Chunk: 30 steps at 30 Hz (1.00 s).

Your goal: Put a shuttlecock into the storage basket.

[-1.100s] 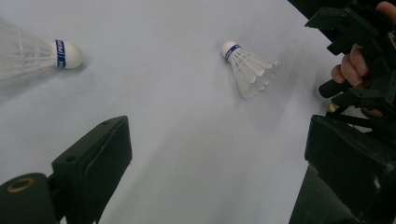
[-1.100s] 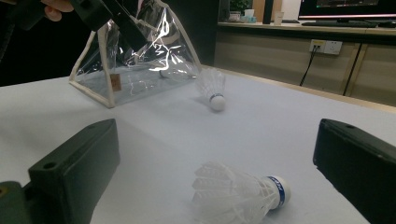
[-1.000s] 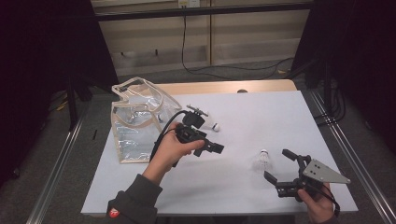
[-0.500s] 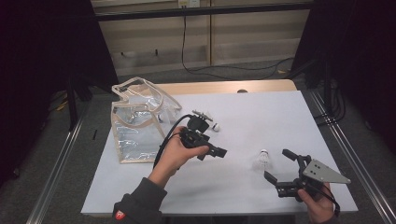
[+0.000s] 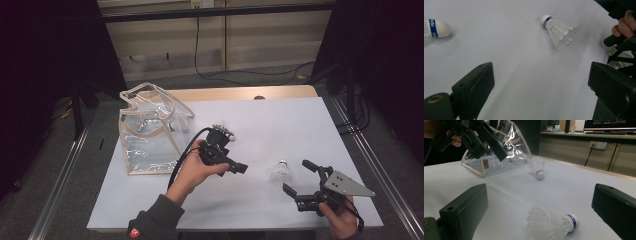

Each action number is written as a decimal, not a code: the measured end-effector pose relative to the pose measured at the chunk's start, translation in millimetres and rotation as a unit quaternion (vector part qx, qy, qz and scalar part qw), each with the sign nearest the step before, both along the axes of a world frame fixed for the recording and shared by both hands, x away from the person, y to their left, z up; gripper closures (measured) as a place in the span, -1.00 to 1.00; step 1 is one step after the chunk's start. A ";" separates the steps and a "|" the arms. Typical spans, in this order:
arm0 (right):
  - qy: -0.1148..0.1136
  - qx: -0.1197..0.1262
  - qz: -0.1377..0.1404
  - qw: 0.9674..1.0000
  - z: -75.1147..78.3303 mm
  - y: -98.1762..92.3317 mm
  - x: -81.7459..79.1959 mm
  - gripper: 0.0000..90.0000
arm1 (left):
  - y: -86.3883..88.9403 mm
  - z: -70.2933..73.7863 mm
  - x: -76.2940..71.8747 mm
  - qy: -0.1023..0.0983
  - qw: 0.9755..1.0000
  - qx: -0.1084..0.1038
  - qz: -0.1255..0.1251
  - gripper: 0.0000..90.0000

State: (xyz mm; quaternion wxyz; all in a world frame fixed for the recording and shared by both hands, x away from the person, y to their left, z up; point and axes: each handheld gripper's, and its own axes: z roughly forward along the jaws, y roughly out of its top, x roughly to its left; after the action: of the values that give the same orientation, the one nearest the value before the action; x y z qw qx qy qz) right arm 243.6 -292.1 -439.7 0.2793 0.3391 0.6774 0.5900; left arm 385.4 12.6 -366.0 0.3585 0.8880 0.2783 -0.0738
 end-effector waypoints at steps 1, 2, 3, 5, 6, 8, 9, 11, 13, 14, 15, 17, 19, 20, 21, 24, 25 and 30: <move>0.000 0.000 0.000 1.000 0.0 0.0 0.0 -0.99 | -1.1 -0.3 -0.7 0.000 1.000 -0.001 0.002 -0.84; 0.000 0.000 0.000 1.000 0.0 0.0 0.0 -0.99 | -2.2 -0.7 -1.2 0.000 1.000 -0.003 0.003 -0.84; 0.000 0.000 0.000 1.000 0.0 -0.1 0.0 -0.99 | -2.8 -1.1 -1.4 -0.001 1.000 -0.004 0.000 -0.84; 0.000 0.000 0.000 1.000 0.1 -0.1 -0.1 -0.99 | -4.1 -1.5 -2.0 -0.002 1.000 -0.005 0.001 -0.84; 0.000 0.000 0.000 1.000 0.1 -0.1 -0.1 -0.99 | -4.6 -1.7 -2.3 -0.003 1.000 -0.005 -0.001 -0.84; 0.000 0.001 0.000 1.000 0.0 0.0 0.0 -0.99 | -5.5 -2.5 -2.8 -0.005 1.000 -0.007 0.000 -0.84; 0.000 0.001 0.000 1.000 0.0 0.0 0.1 -0.99 | -6.0 -2.6 -3.1 -0.008 1.000 -0.004 0.001 -0.84; 0.001 0.001 0.000 1.000 0.0 0.1 0.2 -0.99 | -7.1 -3.4 -3.5 -0.008 1.000 -0.007 0.001 -0.84; 0.001 0.001 0.000 1.000 0.0 0.2 0.3 -0.99 | -8.1 -4.2 -3.8 -0.009 1.000 -0.009 -0.001 -0.84; 0.002 0.000 -0.001 1.000 0.0 0.3 0.3 -0.99 | -8.6 -4.6 -4.0 -0.009 1.000 -0.008 -0.002 -0.84; 0.002 0.001 -0.001 1.000 0.1 0.4 0.3 -0.99 | -9.5 -5.3 -4.5 -0.010 1.000 -0.011 -0.001 -0.84; 0.002 0.001 -0.001 1.000 0.2 0.4 0.3 -0.99 | -10.6 -6.4 -5.0 -0.010 1.000 -0.012 -0.003 -0.84; 0.002 0.000 -0.001 1.000 0.0 0.2 0.4 -0.99 | -11.8 -7.4 -5.8 -0.011 1.000 -0.010 -0.002 -0.84; 0.003 0.001 -0.001 1.000 0.0 0.3 0.3 -0.99 | -12.2 -8.0 -5.9 -0.013 1.000 -0.011 -0.003 -0.84; 0.000 0.001 0.000 1.000 0.0 0.0 0.6 -0.99 | -12.6 -8.5 -6.2 -0.015 1.000 -0.011 -0.002 -0.83; 0.000 0.001 -0.001 1.000 0.0 -0.4 0.5 -0.99 | -14.2 -9.8 -7.0 -0.015 1.000 -0.011 -0.002 -0.83; 0.000 0.000 -0.002 1.000 0.0 -0.5 0.5 -0.99 | -14.7 -9.8 -7.3 -0.017 1.000 -0.010 -0.004 -0.83; 0.001 0.002 -0.003 1.000 0.0 -0.9 0.3 -0.99 | -19.0 -11.7 -9.1 -0.022 1.000 -0.009 -0.005 -0.83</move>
State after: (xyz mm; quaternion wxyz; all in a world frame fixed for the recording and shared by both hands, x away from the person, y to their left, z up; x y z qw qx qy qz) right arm 243.9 -292.9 -439.7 0.2792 0.3422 0.6761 0.5898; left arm 376.3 -6.4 -377.7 0.3718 0.8877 0.2653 -0.0580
